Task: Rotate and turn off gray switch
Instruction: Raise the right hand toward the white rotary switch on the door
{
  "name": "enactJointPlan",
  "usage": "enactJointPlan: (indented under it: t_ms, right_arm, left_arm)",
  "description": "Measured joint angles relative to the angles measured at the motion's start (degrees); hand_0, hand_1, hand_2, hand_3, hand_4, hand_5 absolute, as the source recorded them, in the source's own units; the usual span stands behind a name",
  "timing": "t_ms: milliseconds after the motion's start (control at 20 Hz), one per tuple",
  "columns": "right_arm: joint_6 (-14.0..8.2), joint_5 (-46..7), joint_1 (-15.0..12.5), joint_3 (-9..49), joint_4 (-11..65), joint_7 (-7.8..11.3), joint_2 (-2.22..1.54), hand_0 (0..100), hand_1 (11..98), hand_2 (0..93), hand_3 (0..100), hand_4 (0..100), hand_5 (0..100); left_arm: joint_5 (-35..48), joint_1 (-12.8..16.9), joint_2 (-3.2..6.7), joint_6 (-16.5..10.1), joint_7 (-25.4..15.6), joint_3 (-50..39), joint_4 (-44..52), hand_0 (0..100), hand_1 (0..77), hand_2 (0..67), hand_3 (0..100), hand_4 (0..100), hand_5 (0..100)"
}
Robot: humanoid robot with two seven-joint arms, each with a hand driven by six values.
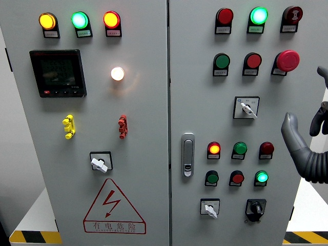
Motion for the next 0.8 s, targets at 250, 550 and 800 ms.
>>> enactJointPlan:
  t_ms: [250, 550, 800]
  right_arm:
    - [0.06, 0.02, -0.14, 0.04, -0.25, -0.04, 0.00, 61, 35.7, 15.9, 93, 91, 100]
    - [1.08, 1.93, 0.48, 0.15, -1.94, -2.86, 0.07, 36, 35.4, 36.2, 93, 90, 100]
    - [4.19, 7.17, 2.94, 0.16, -3.73, -7.94, 0.29, 22, 33.5, 49.9, 93, 90, 100]
  left_arm:
    - [-0.05, 0.00, 0.00, 0.00, -0.04, 0.00, 0.04, 0, 0.0, 12.9, 18, 9, 12]
    - [-0.05, 0.00, 0.00, 0.00, -0.02, 0.00, 0.04, 0, 0.0, 12.9, 18, 9, 12]
    - [-0.05, 0.00, 0.00, 0.00, -0.02, 0.00, 0.04, 0, 0.0, 12.9, 18, 9, 12]
